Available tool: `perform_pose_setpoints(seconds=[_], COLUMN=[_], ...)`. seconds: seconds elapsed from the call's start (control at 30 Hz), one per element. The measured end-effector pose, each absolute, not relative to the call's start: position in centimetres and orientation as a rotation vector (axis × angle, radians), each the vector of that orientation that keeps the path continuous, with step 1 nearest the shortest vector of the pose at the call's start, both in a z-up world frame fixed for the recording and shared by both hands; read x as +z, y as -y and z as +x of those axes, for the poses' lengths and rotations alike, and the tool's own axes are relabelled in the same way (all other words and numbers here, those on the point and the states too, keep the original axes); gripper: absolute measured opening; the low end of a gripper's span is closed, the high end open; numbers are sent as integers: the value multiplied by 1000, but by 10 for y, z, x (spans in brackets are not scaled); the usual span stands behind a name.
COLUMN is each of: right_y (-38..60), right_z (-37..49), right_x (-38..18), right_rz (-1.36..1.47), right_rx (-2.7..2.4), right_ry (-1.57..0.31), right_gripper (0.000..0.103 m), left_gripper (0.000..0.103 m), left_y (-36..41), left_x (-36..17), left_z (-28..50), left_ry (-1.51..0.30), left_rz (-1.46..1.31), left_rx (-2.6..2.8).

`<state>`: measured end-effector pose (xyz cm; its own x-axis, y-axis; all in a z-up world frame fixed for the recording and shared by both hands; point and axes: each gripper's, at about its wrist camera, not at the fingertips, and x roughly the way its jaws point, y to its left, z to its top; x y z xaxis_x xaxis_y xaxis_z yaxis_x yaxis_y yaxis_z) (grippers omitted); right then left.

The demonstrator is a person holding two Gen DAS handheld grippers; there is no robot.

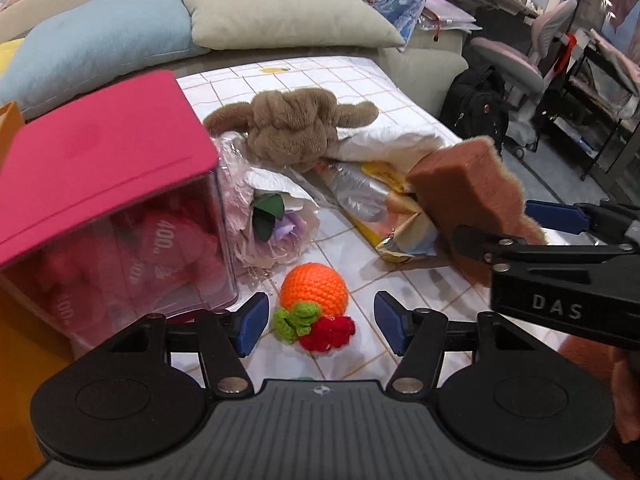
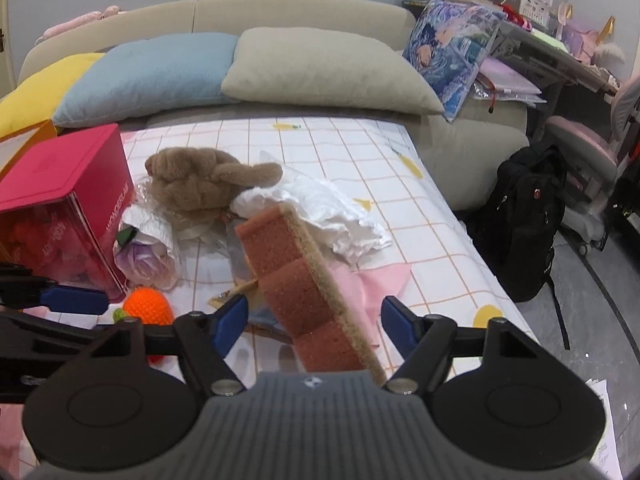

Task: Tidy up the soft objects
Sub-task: 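Grasp the orange crocheted fruit with the left tool while the right grasps the brown sponge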

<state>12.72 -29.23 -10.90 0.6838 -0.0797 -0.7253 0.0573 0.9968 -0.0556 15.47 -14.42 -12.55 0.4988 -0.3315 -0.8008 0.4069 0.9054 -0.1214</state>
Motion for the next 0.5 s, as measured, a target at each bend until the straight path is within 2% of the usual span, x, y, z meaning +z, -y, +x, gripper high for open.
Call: perform_pose_setpoints(seconds=[0.07,0.13,0.17,0.23,0.27,0.5], right_y=[293,293,292,290,289,278], right_z=[128,128,128,127,127,118], right_x=[-111,-112,-113,-113,-113,-103], right_rz=[-22,-25,-27,-40,-49,-109], right_rx=[-77,-81,-78,-73,-67,-45], right_ry=[-825,-833,-836,-835,-836,-793], right_gripper=[63,53,52,46,44,35], left_gripper=[68,68,66,58,51,46], left_y=[147,150,151,152,153,147], left_x=[-129,-130,-132,-134,-135,-127], left_z=[155,155,156,155,155,144], left_ry=[-942,-934,-935,-939,-942,-904], left_rz=[111,120,134,151,153,144], left_rx=[-438,-444,-441,-433,-430,-455])
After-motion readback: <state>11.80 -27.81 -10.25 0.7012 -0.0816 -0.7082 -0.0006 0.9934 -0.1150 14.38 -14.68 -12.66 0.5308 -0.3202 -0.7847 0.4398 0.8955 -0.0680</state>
